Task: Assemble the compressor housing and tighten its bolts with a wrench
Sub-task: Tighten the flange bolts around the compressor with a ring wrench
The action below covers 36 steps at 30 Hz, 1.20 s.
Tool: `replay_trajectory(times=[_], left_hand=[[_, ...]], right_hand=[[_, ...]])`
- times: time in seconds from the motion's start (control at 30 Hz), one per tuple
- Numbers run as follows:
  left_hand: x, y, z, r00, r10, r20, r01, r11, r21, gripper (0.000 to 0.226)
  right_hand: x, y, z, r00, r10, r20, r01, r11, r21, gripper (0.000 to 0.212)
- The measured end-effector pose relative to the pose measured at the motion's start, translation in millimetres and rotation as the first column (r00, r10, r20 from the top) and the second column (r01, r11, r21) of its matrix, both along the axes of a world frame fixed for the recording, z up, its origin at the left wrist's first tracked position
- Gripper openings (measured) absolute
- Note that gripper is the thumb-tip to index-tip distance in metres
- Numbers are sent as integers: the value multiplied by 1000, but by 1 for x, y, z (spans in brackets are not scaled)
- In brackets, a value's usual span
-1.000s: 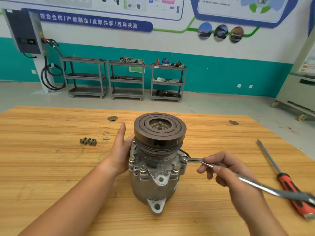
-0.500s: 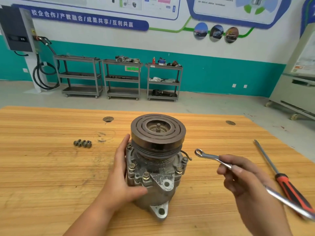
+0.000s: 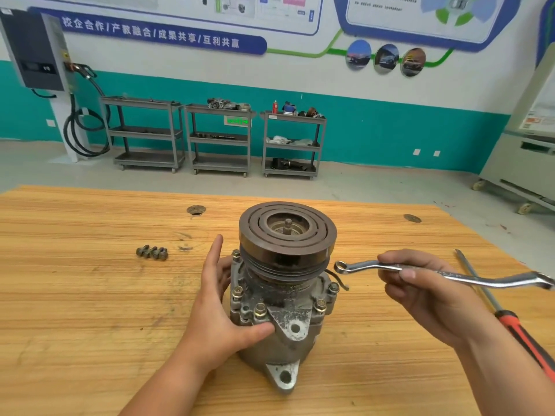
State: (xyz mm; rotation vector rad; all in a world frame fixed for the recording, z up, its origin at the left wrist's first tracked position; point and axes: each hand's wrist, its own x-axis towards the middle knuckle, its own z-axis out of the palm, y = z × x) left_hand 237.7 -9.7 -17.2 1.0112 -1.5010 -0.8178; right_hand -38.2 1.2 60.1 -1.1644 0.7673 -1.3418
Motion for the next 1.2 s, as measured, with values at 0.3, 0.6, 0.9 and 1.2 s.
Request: replay_trajectory(times=[0.3, 0.6, 0.9, 1.2], left_hand=[[4, -3, -2, 983, -131, -132, 132, 991, 3, 131], [1, 0, -2, 988, -126, -89, 124, 992, -27, 129], [-1, -2, -6, 994, -100, -45, 98, 994, -49, 122], [-1, 0, -5, 994, -98, -40, 95, 993, -74, 120]], right_hand=[[6, -7, 11, 998, 38, 51, -40, 998, 41, 17], [8, -50, 13, 918, 383, -105, -364, 917, 166, 22], [6, -72, 9, 754, 647, -109, -614, 755, 232, 17], [3, -60, 7, 827, 560, -52, -509, 785, 352, 21]])
